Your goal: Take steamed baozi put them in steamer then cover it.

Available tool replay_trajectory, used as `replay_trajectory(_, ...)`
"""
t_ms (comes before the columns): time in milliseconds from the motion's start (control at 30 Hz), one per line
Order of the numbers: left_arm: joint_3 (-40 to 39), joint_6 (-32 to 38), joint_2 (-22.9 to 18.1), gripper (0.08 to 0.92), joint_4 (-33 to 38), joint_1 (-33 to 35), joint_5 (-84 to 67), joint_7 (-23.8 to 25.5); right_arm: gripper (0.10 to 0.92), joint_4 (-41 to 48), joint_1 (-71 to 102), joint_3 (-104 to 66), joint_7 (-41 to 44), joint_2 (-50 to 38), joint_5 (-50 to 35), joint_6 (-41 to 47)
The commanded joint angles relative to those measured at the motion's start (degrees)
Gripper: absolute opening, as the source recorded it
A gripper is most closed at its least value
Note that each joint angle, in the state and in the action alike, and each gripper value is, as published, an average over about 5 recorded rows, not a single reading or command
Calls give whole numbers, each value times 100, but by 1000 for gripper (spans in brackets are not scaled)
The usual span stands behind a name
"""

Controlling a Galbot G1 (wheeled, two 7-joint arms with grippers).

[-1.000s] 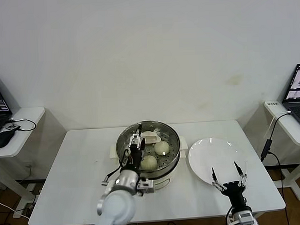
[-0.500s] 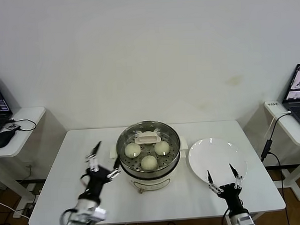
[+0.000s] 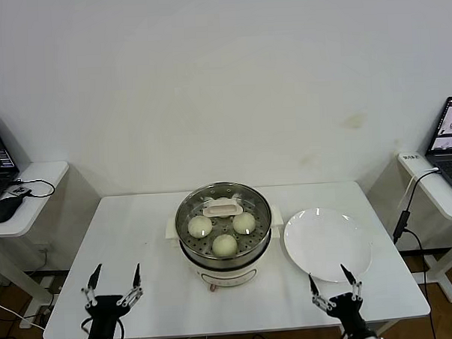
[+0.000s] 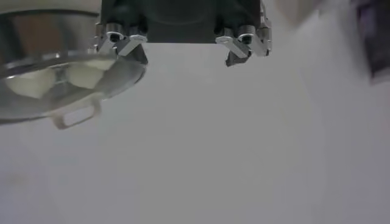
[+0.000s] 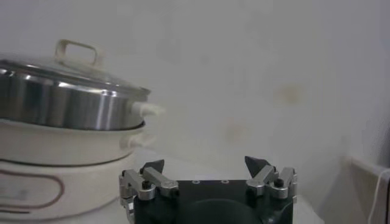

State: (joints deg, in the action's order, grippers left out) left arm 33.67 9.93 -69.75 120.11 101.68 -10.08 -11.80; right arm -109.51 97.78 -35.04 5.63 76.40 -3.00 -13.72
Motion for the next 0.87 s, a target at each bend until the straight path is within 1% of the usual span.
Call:
replay_trajectory(33, 328, 517, 17, 823, -483, 514, -1490, 40, 823, -159, 309, 278, 7, -229, -364, 320)
replay_trajectory(600, 229, 526, -149, 823, -547, 513, -907, 79, 823, -791, 481, 342, -145, -110, -335, 679)
replay_trajectory(867, 224, 522, -172, 823, -478, 493, -867, 70, 823, -908, 466, 300, -143, -42, -333, 862)
